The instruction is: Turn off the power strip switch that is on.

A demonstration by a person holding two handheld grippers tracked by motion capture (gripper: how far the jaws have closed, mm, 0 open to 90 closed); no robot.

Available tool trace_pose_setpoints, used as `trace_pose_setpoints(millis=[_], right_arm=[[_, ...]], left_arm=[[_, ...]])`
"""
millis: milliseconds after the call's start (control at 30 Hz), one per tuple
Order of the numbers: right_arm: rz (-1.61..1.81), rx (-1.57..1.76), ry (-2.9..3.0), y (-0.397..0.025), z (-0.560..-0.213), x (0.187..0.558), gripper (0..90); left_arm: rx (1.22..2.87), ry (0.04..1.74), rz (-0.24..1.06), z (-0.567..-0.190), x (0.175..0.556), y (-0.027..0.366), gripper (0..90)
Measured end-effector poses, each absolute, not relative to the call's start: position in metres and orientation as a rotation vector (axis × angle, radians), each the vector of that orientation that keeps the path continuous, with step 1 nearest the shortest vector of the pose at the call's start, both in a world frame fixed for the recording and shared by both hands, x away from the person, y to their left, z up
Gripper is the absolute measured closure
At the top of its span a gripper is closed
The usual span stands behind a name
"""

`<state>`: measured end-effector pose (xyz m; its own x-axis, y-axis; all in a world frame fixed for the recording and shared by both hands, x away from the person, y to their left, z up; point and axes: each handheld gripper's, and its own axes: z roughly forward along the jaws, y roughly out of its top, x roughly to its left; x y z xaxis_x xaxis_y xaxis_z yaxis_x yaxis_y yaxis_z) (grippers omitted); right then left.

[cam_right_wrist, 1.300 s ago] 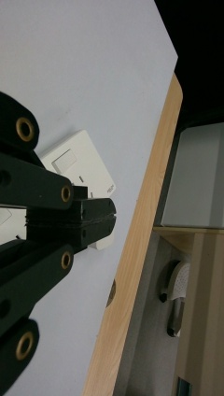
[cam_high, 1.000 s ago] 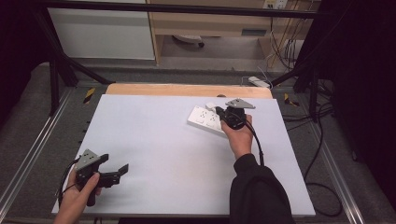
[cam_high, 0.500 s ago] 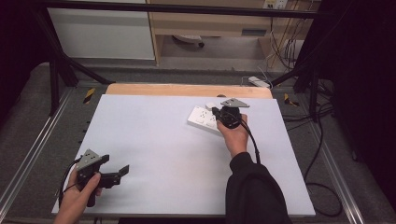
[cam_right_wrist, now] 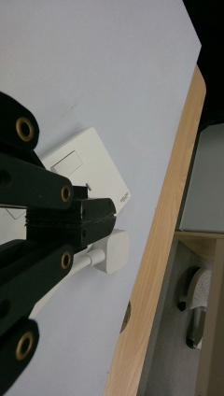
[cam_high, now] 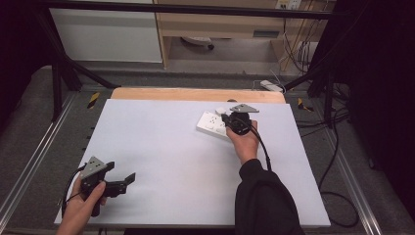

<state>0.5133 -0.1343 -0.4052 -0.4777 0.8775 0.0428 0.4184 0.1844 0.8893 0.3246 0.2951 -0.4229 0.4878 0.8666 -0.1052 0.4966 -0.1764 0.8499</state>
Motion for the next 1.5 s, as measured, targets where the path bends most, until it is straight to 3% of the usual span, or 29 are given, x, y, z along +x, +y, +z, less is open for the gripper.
trace_pose_setpoints(millis=[1500], right_arm=[[1.163,1.229,2.028,-0.128,-0.426,0.521,90.0]], left_arm=[[1.849,1.141,0.524,-0.423,0.325,0.295,7.0]])
